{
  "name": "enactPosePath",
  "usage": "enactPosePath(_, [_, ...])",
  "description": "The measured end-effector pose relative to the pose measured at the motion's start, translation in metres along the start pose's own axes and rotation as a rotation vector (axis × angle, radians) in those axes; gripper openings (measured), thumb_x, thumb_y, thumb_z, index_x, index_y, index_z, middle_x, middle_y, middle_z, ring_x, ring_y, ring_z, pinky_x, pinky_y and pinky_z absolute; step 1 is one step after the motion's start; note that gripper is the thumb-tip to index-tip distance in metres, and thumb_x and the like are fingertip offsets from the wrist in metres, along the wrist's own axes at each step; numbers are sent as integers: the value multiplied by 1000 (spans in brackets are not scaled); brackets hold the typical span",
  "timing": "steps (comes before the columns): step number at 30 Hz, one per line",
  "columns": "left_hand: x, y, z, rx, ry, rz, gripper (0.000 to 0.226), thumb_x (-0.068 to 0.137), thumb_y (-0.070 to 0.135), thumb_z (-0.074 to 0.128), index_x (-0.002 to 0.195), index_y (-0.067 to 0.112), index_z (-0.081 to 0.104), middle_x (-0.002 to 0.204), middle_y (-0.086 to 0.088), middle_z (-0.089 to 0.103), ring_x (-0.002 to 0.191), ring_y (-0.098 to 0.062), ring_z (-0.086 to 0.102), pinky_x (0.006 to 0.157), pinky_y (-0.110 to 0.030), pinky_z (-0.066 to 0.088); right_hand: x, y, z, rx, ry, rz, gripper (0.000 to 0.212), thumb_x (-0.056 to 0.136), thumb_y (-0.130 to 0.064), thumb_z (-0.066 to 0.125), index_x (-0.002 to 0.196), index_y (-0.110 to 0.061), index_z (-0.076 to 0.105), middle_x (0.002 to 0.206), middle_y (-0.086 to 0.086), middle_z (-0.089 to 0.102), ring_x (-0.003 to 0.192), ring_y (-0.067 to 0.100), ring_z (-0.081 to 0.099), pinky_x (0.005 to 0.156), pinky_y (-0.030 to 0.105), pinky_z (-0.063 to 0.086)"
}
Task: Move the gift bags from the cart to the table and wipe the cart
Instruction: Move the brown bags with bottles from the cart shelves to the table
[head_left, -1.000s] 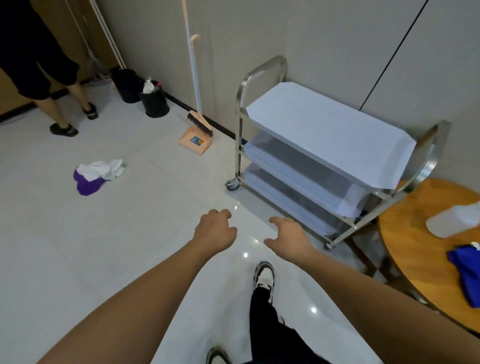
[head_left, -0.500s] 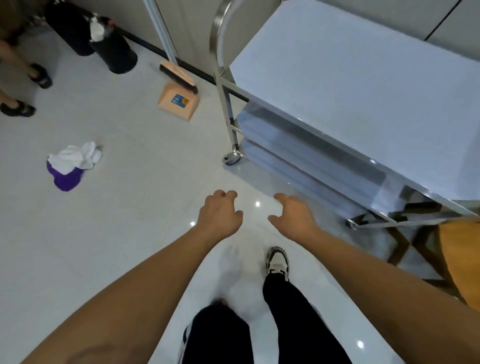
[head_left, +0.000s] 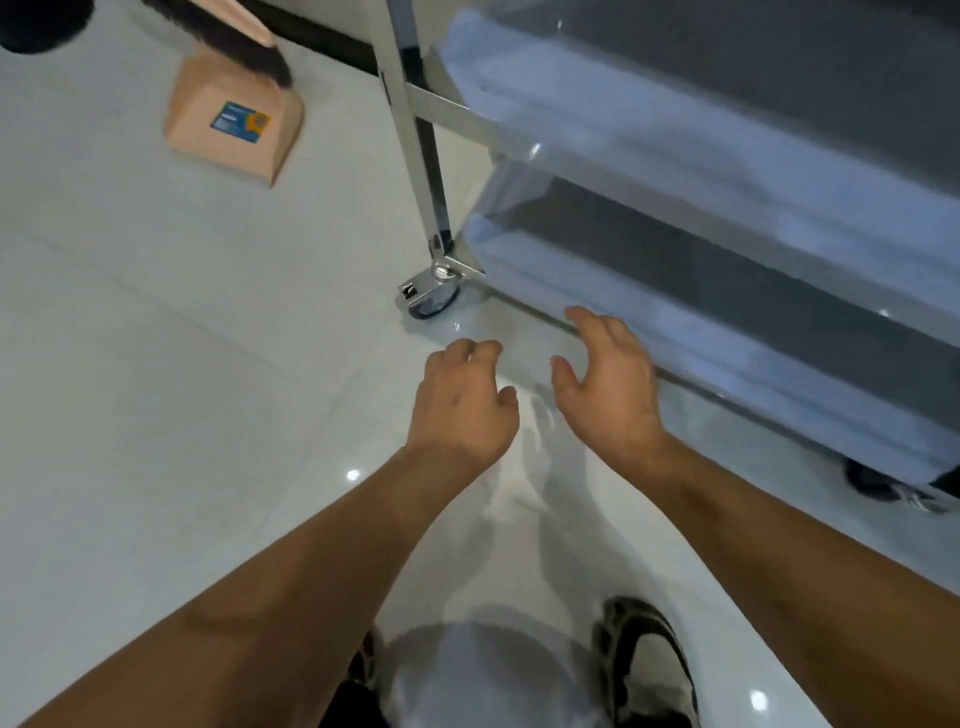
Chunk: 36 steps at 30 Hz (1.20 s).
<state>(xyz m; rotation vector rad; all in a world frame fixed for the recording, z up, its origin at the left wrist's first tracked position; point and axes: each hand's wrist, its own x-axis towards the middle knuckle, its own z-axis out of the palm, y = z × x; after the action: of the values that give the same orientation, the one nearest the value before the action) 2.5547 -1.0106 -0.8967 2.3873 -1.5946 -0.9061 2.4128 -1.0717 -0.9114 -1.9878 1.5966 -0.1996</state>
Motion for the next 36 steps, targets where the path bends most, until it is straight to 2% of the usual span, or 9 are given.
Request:
enactPosePath(5, [103, -19, 51, 21, 200, 251, 44, 92, 21, 61, 136, 11, 58, 135, -13, 56, 126, -34, 47, 103, -38, 39, 95, 38, 48, -98, 176, -104, 49, 99, -28, 58, 147, -20, 46, 145, 8, 50, 132, 27, 47, 111, 40, 39])
enactPosePath(8, [155, -16, 66, 47, 347, 382, 43, 84, 19, 60, 124, 4, 67, 118, -21, 66, 109, -44, 58, 92, -46, 49, 133, 60, 56, -124, 275, -137, 47, 98, -28, 62, 142, -18, 51, 138, 8, 55, 126, 28, 51, 107, 39, 44])
enactPosePath(11, [190, -10, 66, 166, 336, 457, 45, 95, 27, 57, 136, 9, 57, 132, -16, 59, 120, -38, 51, 100, -46, 45, 155, 78, 48, -174, 325, -175, 48, 98, -26, 61, 143, -16, 50, 137, 9, 55, 125, 28, 51, 107, 38, 43])
enactPosePath(15, [208, -3, 61, 162, 299, 416, 44, 102, 35, 51, 142, 18, 51, 138, -7, 53, 126, -30, 46, 104, -45, 44, 181, 87, 30, -284, 327, -58, 50, 97, -28, 61, 144, -23, 43, 137, 11, 51, 124, 32, 52, 102, 44, 48])
enactPosePath(20, [214, 6, 74, 207, 334, 388, 40, 101, 39, 48, 135, 21, 58, 134, -7, 55, 124, -31, 46, 103, -43, 40, 204, 87, 23, -154, 356, 73, 67, 93, -24, 66, 151, -27, 33, 147, 9, 43, 130, 35, 47, 104, 47, 47])
enactPosePath(23, [216, 11, 77, 193, 354, 385, 39, 100, 37, 48, 135, 22, 57, 133, -6, 54, 125, -30, 44, 104, -43, 36, 213, 87, 16, -193, 456, 40, 79, 95, -22, 65, 159, -24, 19, 163, 12, 19, 144, 38, 31, 114, 49, 37])
enactPosePath(27, [219, 9, 76, 159, 355, 380, 40, 100, 38, 51, 137, 23, 56, 133, -5, 54, 125, -29, 43, 105, -42, 36, 222, 86, 1, -227, 545, -1, 86, 97, -25, 62, 161, -21, 6, 168, 11, -7, 152, 36, 13, 121, 40, 22])
enactPosePath(33, [220, 9, 81, 138, 359, 369, 43, 100, 38, 50, 140, 23, 53, 137, -3, 51, 129, -27, 41, 107, -41, 35, 235, 85, -4, -258, 547, -57, 85, 96, -27, 62, 162, -21, 8, 168, 10, 2, 149, 39, 20, 119, 43, 24])
enactPosePath(36, [221, 9, 82, 132, 364, 357, 43, 100, 38, 50, 140, 23, 53, 139, -3, 50, 130, -27, 40, 108, -40, 34, 247, 79, -14, -270, 546, -71, 89, 91, -25, 67, 161, -25, 13, 169, 4, -10, 143, 40, 30, 117, 44, 34])
